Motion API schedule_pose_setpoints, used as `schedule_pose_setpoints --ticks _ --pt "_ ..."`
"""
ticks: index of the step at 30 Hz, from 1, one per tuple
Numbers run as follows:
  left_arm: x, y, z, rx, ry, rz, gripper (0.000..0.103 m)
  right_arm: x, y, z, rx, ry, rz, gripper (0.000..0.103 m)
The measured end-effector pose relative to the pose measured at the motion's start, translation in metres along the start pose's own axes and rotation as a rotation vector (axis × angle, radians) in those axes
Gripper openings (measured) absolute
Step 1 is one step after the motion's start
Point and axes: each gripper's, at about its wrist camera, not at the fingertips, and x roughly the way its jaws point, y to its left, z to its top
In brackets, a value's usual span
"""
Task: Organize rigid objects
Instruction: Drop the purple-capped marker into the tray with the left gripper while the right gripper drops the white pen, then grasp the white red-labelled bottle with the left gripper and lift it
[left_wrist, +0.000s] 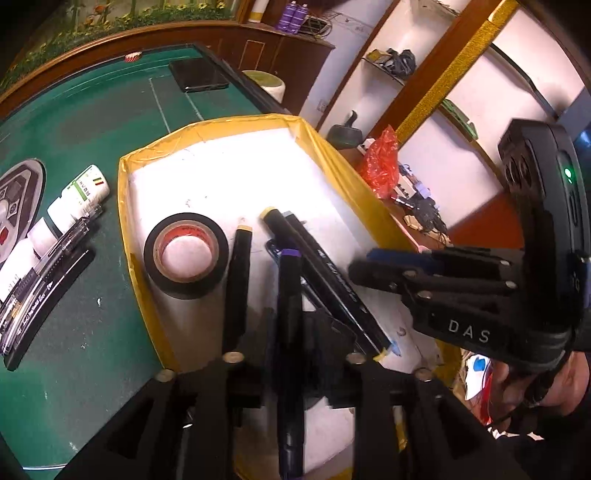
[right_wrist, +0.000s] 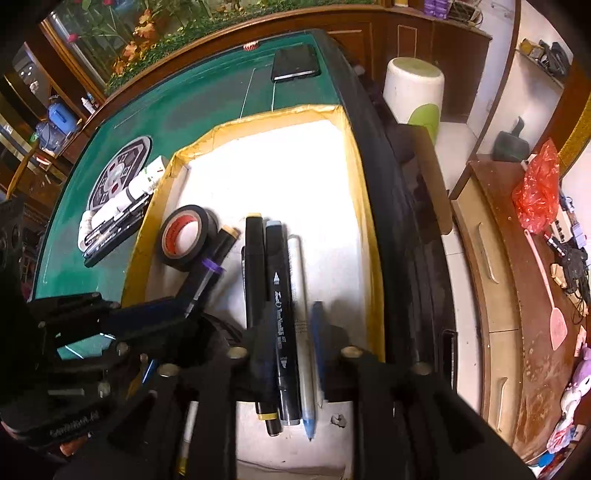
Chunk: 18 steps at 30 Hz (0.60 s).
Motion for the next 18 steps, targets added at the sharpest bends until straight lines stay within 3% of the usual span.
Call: schedule_pose_setpoints --ticks 1,3,10,18 --pt "-0.003 0.000 -0.001 0.000 -0.008 -0.006 0.043 -0.002 0.001 0.000 0.003 -0.007 -0.002 0.033" --pt "-0.010 0.001 -0.002 -0.003 -0.027 -0.015 0.049 -0.007 0.002 0.001 0.015 -0.024 -0.002 0.036" --pt "-0.049 0.030 -0.005 -0.083 -0.102 -0.009 0.049 -0.026 0.014 0.001 0.049 -0.086 0.036 0.037" --pt "-0.118 0.125 -0.014 -0.300 -0.258 0.103 0.060 -0.032 0.042 0.000 0.028 -0.101 0.068 0.038"
